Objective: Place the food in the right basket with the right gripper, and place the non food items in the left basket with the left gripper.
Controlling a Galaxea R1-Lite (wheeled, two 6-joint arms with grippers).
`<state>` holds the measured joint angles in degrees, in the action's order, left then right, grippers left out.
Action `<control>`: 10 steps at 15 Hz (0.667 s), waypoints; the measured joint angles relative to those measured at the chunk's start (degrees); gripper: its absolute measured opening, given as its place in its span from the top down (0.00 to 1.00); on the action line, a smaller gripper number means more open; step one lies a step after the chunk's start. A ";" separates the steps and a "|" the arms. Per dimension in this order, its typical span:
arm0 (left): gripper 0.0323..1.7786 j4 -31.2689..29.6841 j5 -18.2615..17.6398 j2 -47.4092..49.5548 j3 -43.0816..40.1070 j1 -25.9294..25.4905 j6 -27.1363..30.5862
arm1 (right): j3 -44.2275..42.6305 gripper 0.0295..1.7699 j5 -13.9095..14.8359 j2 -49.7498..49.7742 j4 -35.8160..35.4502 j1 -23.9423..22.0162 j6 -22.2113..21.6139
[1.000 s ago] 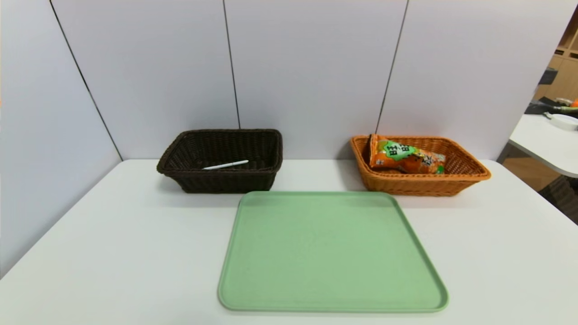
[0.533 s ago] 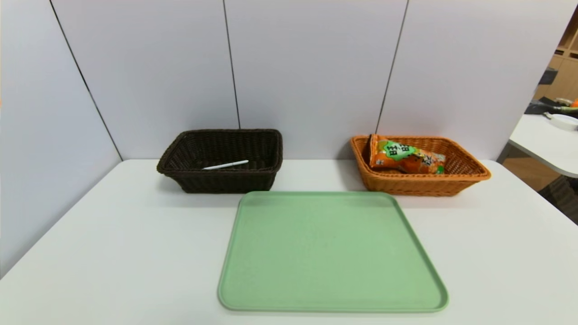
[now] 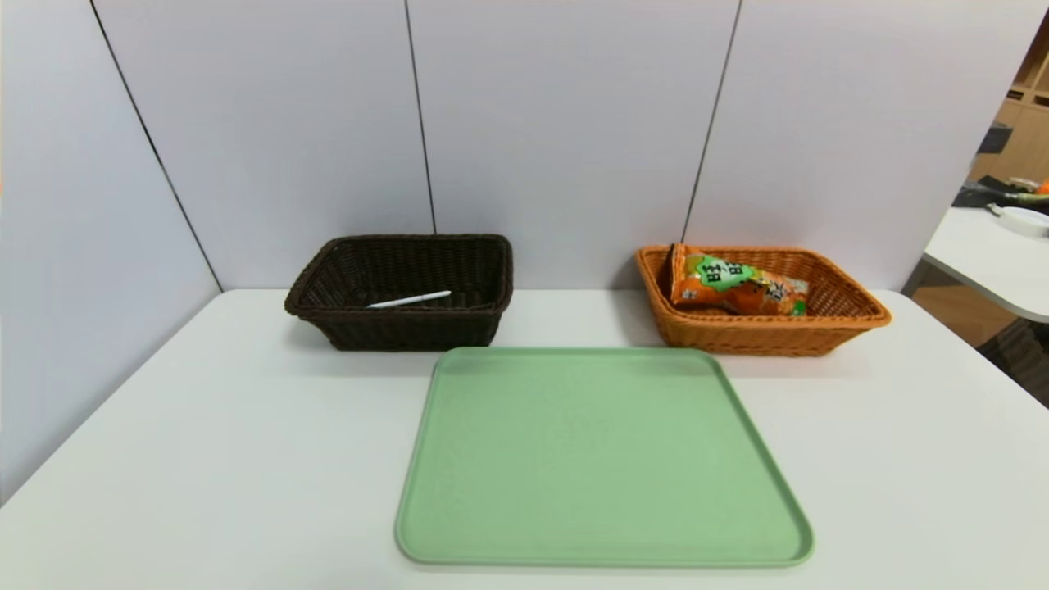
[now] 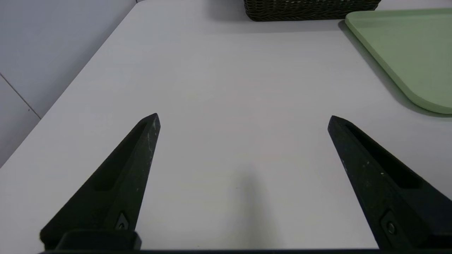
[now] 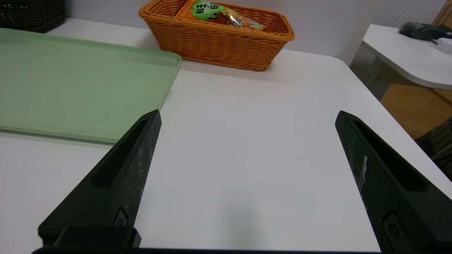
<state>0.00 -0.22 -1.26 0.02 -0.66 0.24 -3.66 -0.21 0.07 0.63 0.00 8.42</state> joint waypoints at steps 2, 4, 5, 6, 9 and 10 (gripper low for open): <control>0.05 0.00 0.12 0.68 0.00 0.00 -1.15 | 2.56 0.04 -0.28 0.00 -3.22 0.02 -0.02; 0.05 0.00 1.10 1.01 -0.02 -0.02 -2.02 | 3.35 0.04 -0.52 0.00 -2.19 0.02 -0.44; 0.05 0.00 1.12 1.07 -0.02 -0.02 -2.22 | 3.50 0.04 -0.59 0.00 -0.50 0.02 -0.90; 0.05 0.00 1.21 1.07 -0.02 -0.02 -2.41 | 3.58 0.04 -0.65 0.00 0.07 0.02 -2.23; 0.05 -0.05 1.29 1.10 -0.02 -0.02 -3.60 | 3.63 0.04 -0.65 0.00 0.00 0.05 -3.68; 0.05 -0.05 1.32 1.10 -0.02 -0.02 -4.04 | 3.63 0.04 -0.67 0.00 -0.01 0.05 -3.96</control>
<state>-0.05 1.10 -0.16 0.00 -0.68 -3.79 -0.02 -0.88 0.07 0.62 0.05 4.46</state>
